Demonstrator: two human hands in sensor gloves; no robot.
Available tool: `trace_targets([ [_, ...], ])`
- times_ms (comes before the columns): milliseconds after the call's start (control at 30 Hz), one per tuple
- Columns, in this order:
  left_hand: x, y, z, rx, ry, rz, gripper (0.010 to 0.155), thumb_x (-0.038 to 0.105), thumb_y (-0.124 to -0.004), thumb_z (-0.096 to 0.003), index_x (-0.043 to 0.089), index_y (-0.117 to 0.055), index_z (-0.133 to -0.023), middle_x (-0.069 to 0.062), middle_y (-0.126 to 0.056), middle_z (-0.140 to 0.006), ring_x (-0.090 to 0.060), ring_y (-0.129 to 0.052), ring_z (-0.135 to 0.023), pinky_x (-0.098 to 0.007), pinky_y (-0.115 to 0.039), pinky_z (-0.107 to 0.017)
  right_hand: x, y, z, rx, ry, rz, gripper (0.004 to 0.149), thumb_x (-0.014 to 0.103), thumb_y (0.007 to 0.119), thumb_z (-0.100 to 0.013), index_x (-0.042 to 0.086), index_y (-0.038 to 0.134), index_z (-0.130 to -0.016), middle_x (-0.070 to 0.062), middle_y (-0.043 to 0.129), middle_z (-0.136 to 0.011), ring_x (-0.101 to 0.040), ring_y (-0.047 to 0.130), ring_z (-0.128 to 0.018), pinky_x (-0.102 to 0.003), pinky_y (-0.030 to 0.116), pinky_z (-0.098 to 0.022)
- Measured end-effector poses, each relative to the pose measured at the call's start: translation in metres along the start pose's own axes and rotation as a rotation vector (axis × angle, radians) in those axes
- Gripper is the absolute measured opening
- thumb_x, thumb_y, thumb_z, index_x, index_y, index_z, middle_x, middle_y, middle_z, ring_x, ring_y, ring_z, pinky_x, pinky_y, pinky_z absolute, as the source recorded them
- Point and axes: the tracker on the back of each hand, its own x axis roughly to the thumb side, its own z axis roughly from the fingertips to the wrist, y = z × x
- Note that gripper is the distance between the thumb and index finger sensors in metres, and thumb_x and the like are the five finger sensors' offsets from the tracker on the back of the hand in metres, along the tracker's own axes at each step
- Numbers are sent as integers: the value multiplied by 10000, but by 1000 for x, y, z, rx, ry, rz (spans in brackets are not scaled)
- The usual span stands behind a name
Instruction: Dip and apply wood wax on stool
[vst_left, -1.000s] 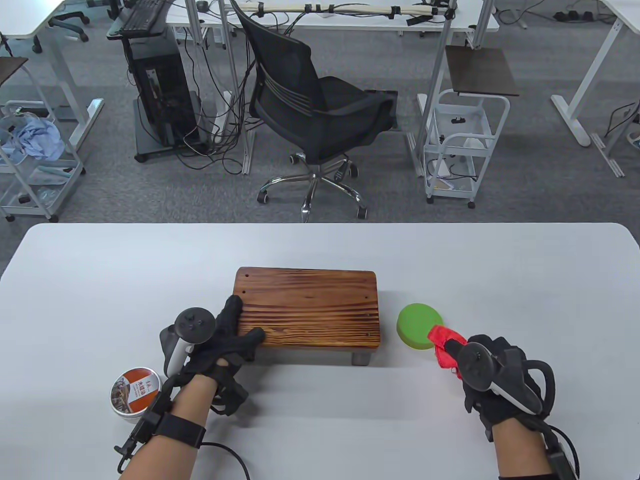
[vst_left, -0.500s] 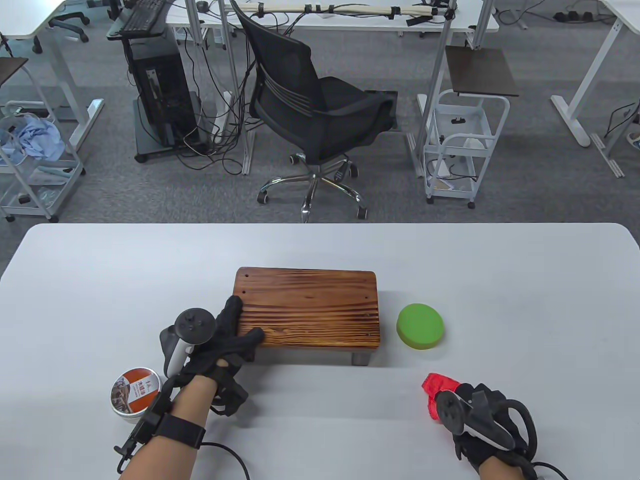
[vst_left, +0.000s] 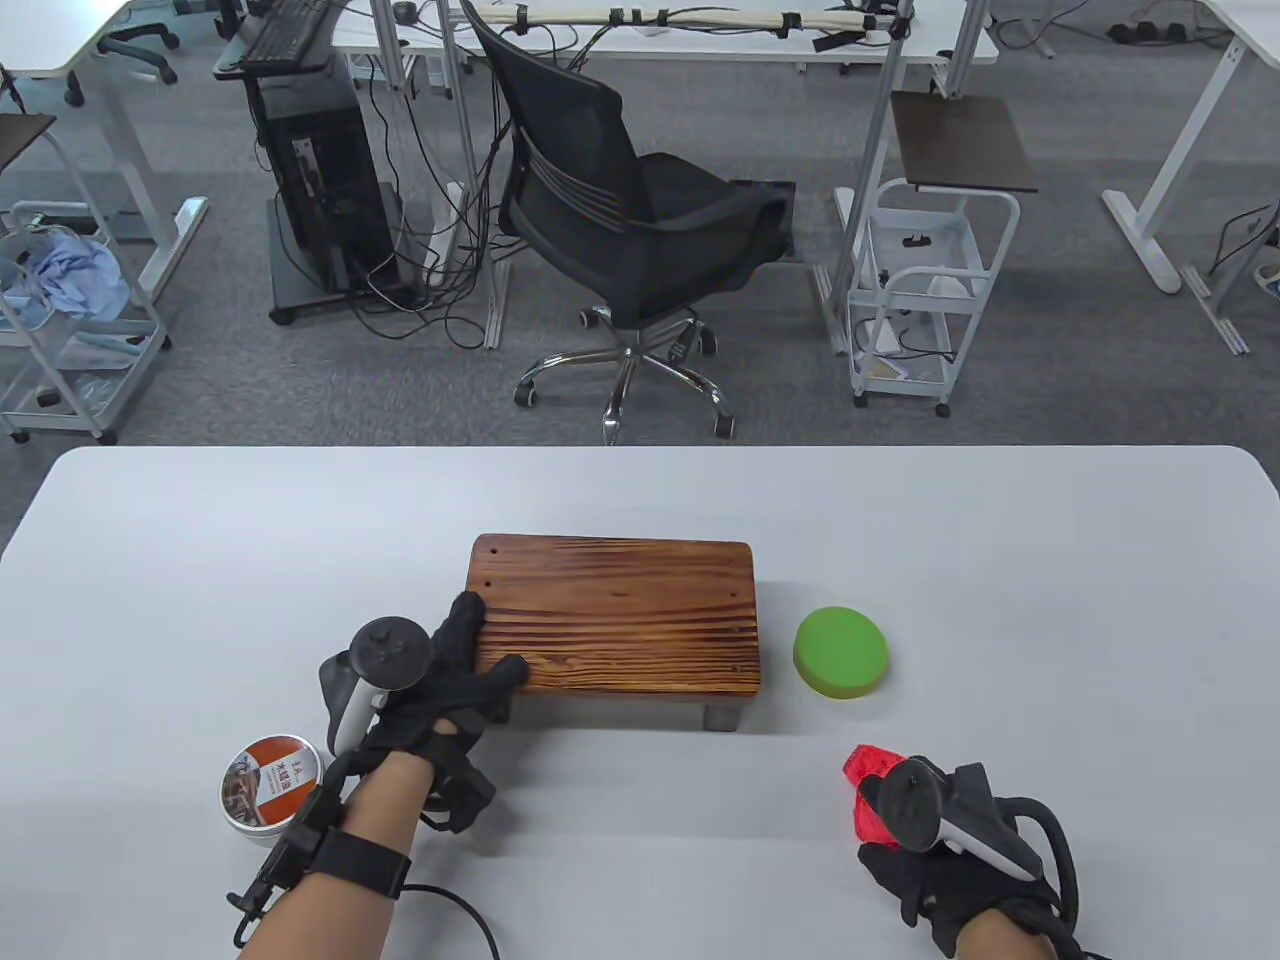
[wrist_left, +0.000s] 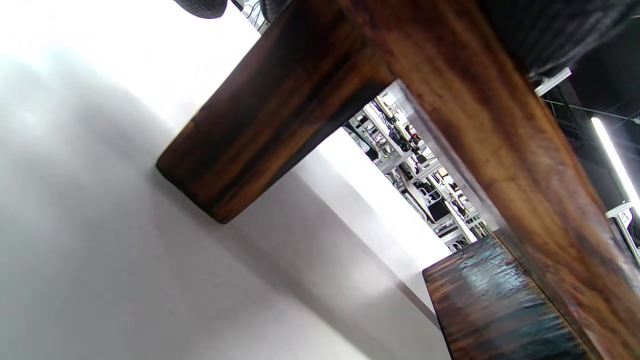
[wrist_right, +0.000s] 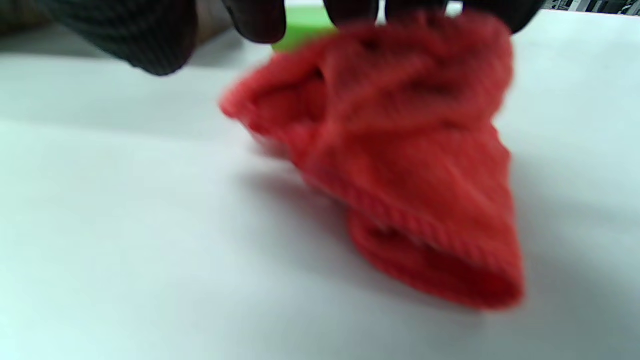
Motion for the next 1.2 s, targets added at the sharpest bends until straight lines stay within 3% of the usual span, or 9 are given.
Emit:
trace_targets([
  [200,0,0,0,-3,1,-5,1038,724,-791,-446,359,-145,-1173,-189,-321,-1271,-578,-334,-1104,-865,-300,-649,40,-35,9,-184,-135,-49,868,686,724,-493,345,324,-1183,-147,234,-1222,-502,373,-1097,-770,493,-698],
  [333,0,0,0,-1,1,-7,1035,723,-788,-450,357,-145,-1173,-188,-320,-1271,-579,-336,-1103,-864,-300,-650,65,-33,6,-258,-219,-121,920,711,712,-487,335,242,-1182,-152,164,-1218,-513,300,-1104,-787,455,-697],
  [567,0,0,0,1,3,-17,1026,719,-780,-455,351,-146,-1174,-197,-320,-1268,-583,-335,-1100,-864,-299,-648,76,-6,-7,-244,-240,-151,976,732,695,-481,314,128,-1157,-165,61,-1192,-531,178,-1088,-815,384,-682],
  [700,1,-1,3,21,10,-27,1014,719,-768,-459,348,-153,-1174,-198,-332,-1264,-583,-345,-1096,-860,-306,-648,76,-3,-2,-282,-239,-133,972,730,691,-481,308,131,-1155,-170,66,-1189,-537,167,-1078,-820,372,-673],
  [967,8,1,14,78,47,-94,1014,732,-740,-468,287,-168,-1178,-203,-309,-1254,-590,-332,-1080,-849,-303,-638,87,3,4,-238,-283,-117,976,724,687,-485,296,115,-1151,-181,50,-1177,-543,153,-1068,-822,360,-668],
  [1200,21,39,48,187,33,-170,1032,734,-749,-463,273,-164,-1177,-208,-208,-1251,-595,-275,-1078,-849,-273,-637,85,3,7,-248,-297,-130,975,721,689,-486,294,117,-1150,-182,53,-1176,-543,164,-1068,-822,361,-668],
])
